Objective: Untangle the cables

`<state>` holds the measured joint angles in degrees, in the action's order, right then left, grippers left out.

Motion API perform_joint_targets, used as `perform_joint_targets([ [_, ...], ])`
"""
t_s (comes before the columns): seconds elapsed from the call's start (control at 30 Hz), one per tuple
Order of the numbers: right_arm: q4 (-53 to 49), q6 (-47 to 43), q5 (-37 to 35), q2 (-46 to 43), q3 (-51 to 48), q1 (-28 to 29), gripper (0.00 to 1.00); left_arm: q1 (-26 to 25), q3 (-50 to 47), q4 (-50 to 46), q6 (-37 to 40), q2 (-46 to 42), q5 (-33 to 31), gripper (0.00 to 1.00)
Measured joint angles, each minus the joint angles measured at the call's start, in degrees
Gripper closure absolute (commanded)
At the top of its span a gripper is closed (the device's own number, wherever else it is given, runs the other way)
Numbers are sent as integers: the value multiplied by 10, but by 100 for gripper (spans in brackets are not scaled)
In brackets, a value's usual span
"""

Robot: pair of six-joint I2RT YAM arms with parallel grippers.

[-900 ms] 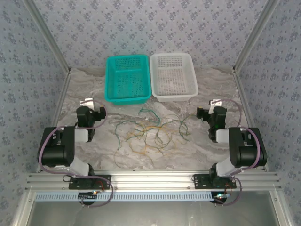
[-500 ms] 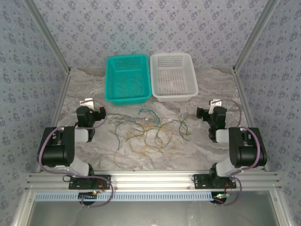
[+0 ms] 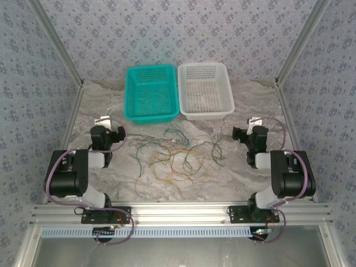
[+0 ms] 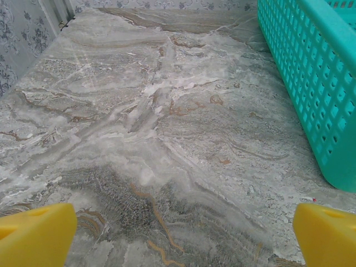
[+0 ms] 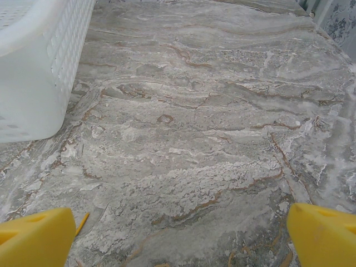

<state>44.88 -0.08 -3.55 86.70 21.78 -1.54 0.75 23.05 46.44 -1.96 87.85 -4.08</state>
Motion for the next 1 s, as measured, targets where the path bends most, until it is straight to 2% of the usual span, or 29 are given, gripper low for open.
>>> perform_joint_targets([
  [0.1,-20,-1,-1,-7,5,2,0,0,0,0,0,0,0,1],
  [0.17,-141,9,-17,-53,42,6,0,-13,4,-36,0,-15,-31,1],
  [0.23,-272,66,-48,-109,119,9,0,-38,36,-173,-20,-82,-65,1],
  [0.3,-374,130,-52,-148,219,2,13,-61,106,-307,-54,-157,-76,5],
  [0.33,-408,152,-37,-164,268,-3,19,-73,151,-361,-77,-187,-83,12],
  [0.37,-433,170,-21,-178,307,-5,21,-87,205,-413,-97,-213,-94,18],
  [0.4,-457,183,-12,-189,333,-1,19,-103,245,-445,-115,-228,-99,20],
  [0.47,-511,199,-5,-197,372,34,19,-165,330,-514,-143,-249,-115,24],
  [0.57,-599,206,-2,-165,411,117,25,-277,396,-594,-180,-233,-118,28],
  [0.67,-671,202,-2,-113,417,194,26,-361,406,-646,-203,-189,-104,31],
  [0.77,-713,195,0,-98,391,256,25,-408,381,-670,-209,-124,-66,32],
  [0.87,-721,183,25,-114,354,290,25,-418,336,-679,-213,-97,-18,33],
  [1.0,-699,172,47,-148,301,293,25,-417,306,-679,-201,-82,35,35],
])
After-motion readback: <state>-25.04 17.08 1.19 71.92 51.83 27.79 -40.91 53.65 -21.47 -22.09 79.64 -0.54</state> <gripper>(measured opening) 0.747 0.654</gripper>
